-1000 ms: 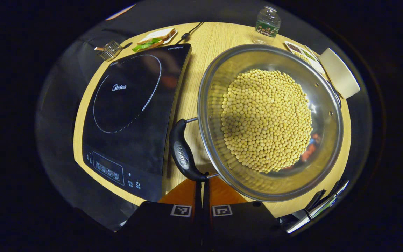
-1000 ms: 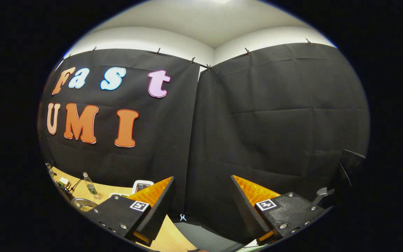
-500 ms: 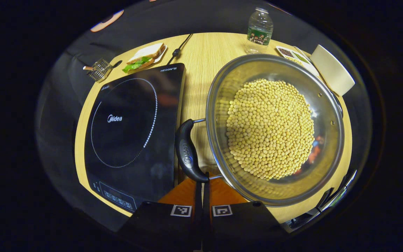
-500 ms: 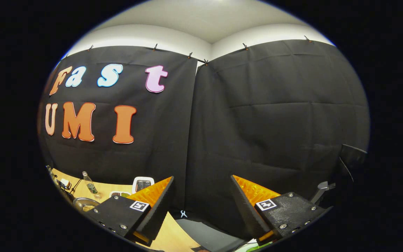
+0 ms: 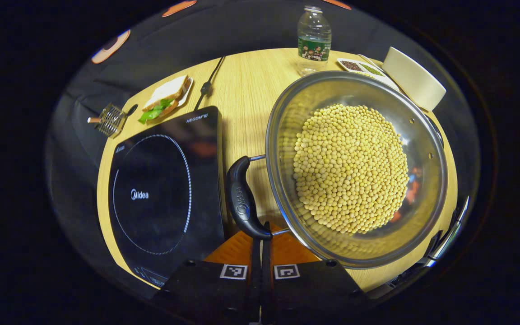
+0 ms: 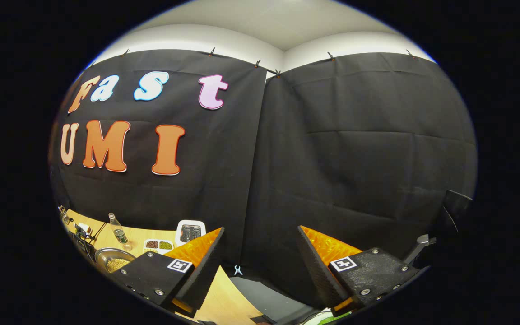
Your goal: First push the handle of the pot to place it horizontally, then grasp the pot with both hands and set it on the induction cooktop.
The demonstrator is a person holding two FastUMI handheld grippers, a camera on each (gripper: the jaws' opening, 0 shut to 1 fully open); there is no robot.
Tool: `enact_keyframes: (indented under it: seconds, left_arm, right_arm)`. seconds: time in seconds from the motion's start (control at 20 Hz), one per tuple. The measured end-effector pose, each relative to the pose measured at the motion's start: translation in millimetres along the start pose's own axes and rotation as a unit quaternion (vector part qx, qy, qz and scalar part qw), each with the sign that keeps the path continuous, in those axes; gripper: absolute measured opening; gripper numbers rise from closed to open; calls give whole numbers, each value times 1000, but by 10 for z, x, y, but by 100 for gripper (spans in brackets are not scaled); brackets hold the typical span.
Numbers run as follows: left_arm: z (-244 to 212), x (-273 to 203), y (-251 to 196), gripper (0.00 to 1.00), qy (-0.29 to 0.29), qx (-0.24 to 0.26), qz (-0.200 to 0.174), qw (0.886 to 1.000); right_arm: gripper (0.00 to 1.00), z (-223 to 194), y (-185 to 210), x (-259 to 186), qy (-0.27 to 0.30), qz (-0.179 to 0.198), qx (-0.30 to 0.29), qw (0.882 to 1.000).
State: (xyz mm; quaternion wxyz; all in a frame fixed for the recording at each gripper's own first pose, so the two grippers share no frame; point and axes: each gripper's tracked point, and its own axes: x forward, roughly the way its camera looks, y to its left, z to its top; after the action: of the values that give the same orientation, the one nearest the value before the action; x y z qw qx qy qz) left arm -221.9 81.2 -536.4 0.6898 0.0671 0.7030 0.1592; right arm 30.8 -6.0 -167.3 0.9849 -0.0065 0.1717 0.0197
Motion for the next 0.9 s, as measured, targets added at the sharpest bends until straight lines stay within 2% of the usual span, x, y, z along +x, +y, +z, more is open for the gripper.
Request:
enact_keyframes:
  seconds: [0.2, 0.25, 0.45, 0.65, 0.9]
  left_arm:
    - [173, 45, 12, 8, -20, 30, -3, 999]
    - [213, 75, 10, 8, -24, 34, -5, 999]
    - [339, 109, -13, 8, -35, 42, -15, 998]
    - [354, 111, -34, 8, -42, 39, -27, 998]
    - [360, -13, -99, 8, -59, 22, -63, 996]
  right_arm:
    - [98, -44, 199, 37, 12, 15, -6, 1000]
    - [95, -62, 254, 47, 15, 19, -7, 1000]
    - [96, -168, 445, 57, 33, 36, -6, 999]
    - [96, -247, 608, 61, 47, 49, -8, 998]
    - [95, -381, 773, 54, 64, 66, -8, 996]
